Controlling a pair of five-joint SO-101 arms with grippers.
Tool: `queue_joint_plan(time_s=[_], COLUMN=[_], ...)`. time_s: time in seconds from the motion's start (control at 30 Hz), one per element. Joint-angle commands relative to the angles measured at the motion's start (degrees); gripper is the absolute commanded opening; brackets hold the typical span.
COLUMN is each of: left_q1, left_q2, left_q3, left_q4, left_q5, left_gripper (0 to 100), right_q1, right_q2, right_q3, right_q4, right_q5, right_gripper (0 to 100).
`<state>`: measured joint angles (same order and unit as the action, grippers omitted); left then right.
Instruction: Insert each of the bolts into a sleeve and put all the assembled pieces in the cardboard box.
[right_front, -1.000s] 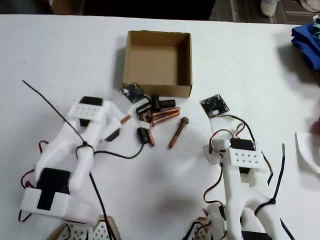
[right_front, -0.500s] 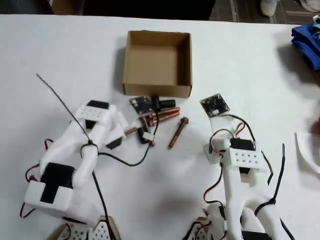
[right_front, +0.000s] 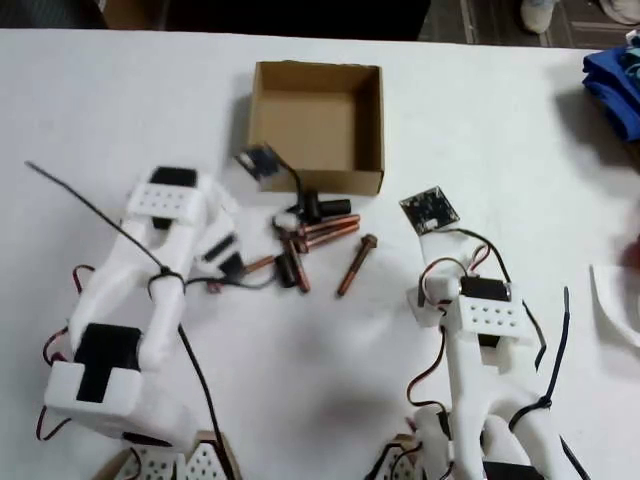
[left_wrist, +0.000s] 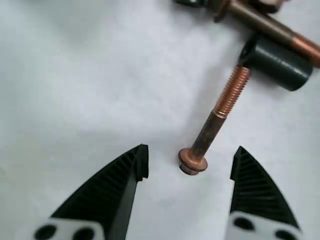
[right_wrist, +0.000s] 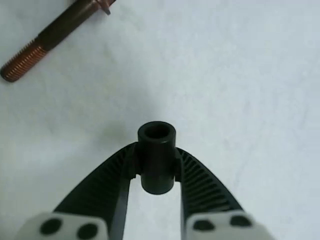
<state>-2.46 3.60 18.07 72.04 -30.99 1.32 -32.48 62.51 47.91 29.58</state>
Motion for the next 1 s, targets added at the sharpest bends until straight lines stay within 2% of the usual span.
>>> queue_joint_plan(time_s=[0.0, 0.23, 0.4, 0.6, 0.73, 0.87, 0.97], left_q1=[0.0, 1.8, 8.7, 13.9, 12.8, 9.3, 7.8], left_q2=[0.4, 0.4, 0.4, 0.4, 0.4, 0.5, 0.5], left_q3=[-4.4, -4.4, -4.3, -4.4, -4.8, -4.3, -4.4], left_q4=[6.8, 17.3, 14.1, 13.6, 10.2, 3.9, 2.2], left_q5=[18.7, 54.0, 61.1, 64.0, 81.5, 94.6, 102.2], left_gripper=[28, 28, 28, 29, 29, 29, 28], right_q1=[0.4, 0.4, 0.3, 0.4, 0.6, 0.4, 0.4], right_q2=[-1.6, -1.5, -1.5, -1.5, -1.5, -1.5, -1.5], right_q3=[-0.2, -0.2, -0.2, -0.2, -0.2, -0.2, -0.2], right_q4=[-1.5, -2.4, -2.4, -2.0, -2.0, -2.2, -2.2], right_q5=[-0.4, -0.4, -0.4, -0.4, -0.4, -0.4, -0.4], right_gripper=[1.9, 1.9, 1.9, 1.9, 1.9, 1.9, 1.9])
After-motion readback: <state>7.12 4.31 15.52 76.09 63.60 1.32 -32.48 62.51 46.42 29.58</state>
